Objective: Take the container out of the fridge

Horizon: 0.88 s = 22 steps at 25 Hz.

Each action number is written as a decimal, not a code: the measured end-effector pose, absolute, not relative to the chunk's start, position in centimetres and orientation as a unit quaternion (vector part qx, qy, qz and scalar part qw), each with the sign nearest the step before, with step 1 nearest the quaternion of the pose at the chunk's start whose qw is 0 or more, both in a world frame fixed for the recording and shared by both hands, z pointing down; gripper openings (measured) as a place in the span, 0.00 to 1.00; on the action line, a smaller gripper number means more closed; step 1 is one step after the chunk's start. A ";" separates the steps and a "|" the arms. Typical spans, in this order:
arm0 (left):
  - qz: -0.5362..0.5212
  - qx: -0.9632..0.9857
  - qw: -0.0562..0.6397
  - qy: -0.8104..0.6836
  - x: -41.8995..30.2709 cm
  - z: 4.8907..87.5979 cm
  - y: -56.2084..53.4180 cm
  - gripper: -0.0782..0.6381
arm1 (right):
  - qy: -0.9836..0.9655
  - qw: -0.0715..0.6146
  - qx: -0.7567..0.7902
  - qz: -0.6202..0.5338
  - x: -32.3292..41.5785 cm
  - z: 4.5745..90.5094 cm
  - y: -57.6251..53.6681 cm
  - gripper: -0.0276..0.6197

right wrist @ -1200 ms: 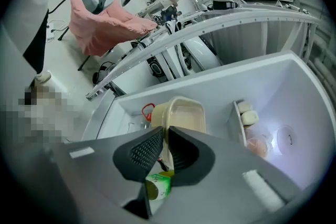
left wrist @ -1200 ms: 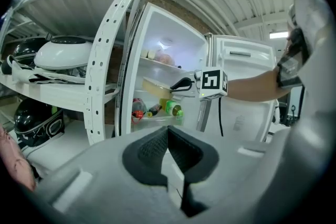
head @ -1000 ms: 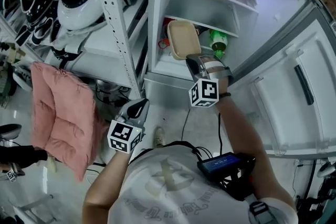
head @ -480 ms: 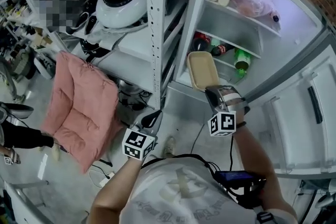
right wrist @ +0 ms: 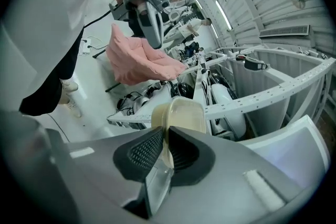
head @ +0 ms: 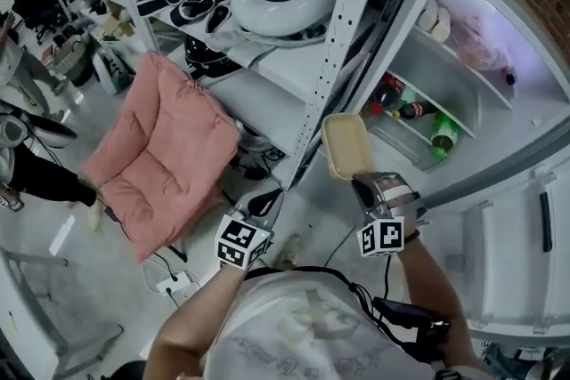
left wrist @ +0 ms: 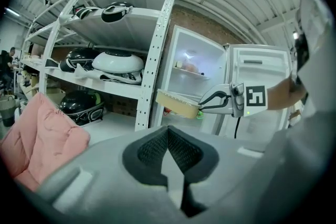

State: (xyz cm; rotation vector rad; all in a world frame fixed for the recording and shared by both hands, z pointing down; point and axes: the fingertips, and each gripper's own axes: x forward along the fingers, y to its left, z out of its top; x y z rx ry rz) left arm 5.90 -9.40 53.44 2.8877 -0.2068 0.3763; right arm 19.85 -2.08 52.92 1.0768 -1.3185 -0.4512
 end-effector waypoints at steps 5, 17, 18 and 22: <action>0.125 0.978 0.123 -0.113 2.6 53.9 -10.7 0.11 | -0.605 0.620 0.445 -0.228 16.5 52.8 -5.0 0.11; 0.117 0.960 0.140 -0.211 -6.2 54.3 -13.5 0.11 | -0.651 0.580 0.387 -0.300 7.9 52.6 -11.7 0.11; 0.115 0.959 0.140 -0.219 -7.0 54.3 -13.8 0.11 | -0.656 0.575 0.383 -0.303 7.0 52.4 -12.1 0.11; 0.109 0.952 0.140 -0.247 -9.5 54.1 -14.9 0.11 | -0.671 0.563 0.361 -0.320 4.1 52.4 -13.6 0.11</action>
